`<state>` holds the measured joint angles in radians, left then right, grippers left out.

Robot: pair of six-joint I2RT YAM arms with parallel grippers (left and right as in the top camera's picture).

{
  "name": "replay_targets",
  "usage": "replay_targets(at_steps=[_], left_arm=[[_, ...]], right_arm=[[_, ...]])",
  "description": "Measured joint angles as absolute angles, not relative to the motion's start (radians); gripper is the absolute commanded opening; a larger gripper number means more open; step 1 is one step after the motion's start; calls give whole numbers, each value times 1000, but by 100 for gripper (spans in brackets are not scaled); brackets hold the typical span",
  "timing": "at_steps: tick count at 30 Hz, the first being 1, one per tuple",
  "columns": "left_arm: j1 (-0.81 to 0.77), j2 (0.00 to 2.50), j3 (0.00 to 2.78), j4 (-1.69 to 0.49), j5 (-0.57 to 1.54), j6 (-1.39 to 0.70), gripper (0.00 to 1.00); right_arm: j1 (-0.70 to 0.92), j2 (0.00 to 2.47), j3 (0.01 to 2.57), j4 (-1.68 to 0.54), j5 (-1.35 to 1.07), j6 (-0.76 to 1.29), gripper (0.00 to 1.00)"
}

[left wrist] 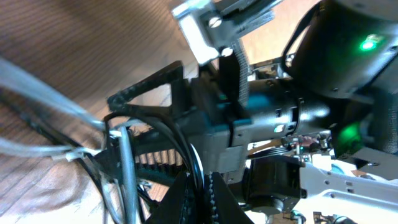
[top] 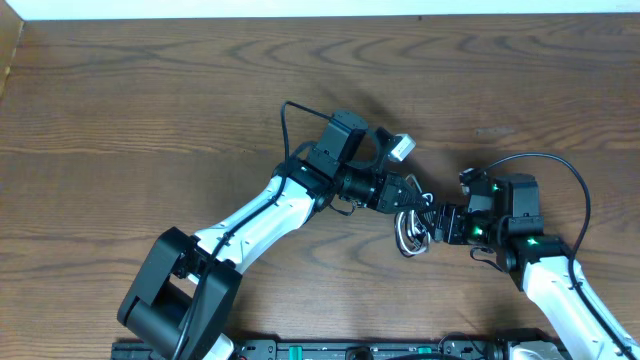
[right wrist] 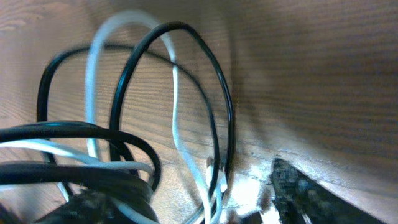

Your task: Untangle cables

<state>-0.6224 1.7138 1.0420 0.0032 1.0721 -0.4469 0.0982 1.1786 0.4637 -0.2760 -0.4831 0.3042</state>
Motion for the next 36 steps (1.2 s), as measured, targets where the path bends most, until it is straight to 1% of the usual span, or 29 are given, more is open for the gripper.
replay_targets(at_steps=[2, 4, 6, 10, 13, 16, 19, 20, 21, 22, 23, 25, 27, 28, 29, 32, 33, 34, 35, 36], left_arm=[[-622, 1714, 1042, 2, 1072, -454, 8], [-622, 1715, 1042, -1, 1072, -458, 7], [-621, 1715, 1042, -6, 1071, -456, 7], [-600, 1715, 1042, -70, 1048, -427, 7], [-562, 1715, 1042, -152, 1000, -392, 7], [-490, 1715, 1042, -242, 921, -344, 7], [-425, 1715, 1042, -309, 839, -305, 7], [-403, 1715, 1042, -325, 819, -293, 7], [-384, 1715, 1042, -334, 803, -286, 7], [-365, 1715, 1042, -339, 793, -279, 8], [-349, 1715, 1042, -343, 791, -275, 14], [-319, 1715, 1042, -349, 799, -265, 21], [-315, 1715, 1042, -355, 816, -257, 29], [-322, 1715, 1042, -356, 831, -257, 33], [-331, 1715, 1042, -356, 841, -259, 34], [-395, 1715, 1042, -358, 876, -250, 34], [-416, 1715, 1042, -359, 883, -244, 34], [-439, 1715, 1042, -359, 888, -233, 34], [-464, 1715, 1042, -360, 891, -220, 38], [-492, 1715, 1042, -359, 892, -206, 40]], right_arm=[[98, 1187, 465, -280, -475, 307, 50], [99, 1190, 471, -298, -451, 308, 48], [99, 1190, 480, -334, -398, 326, 43], [99, 1191, 484, -423, -255, 373, 40], [100, 1192, 484, -459, -161, 391, 40], [94, 1201, 477, -483, -71, 403, 40], [94, 1203, 477, -482, -31, 410, 40], [94, 1203, 477, -482, -22, 411, 39], [94, 1203, 477, -481, -17, 411, 36], [94, 1203, 476, -469, -19, 411, 29], [94, 1203, 476, -457, -28, 411, 18], [94, 1204, 474, -414, -79, 390, 10], [93, 1204, 471, -331, -186, 368, 8], [94, 1204, 471, -280, -256, 354, 7], [94, 1204, 472, -240, -314, 345, 8], [94, 1204, 471, -158, -479, 325, 8], [94, 1204, 471, -150, -498, 324, 9], [94, 1204, 471, -140, -535, 323, 10], [94, 1204, 471, -140, -547, 321, 16], [94, 1204, 471, -141, -561, 321, 20]])
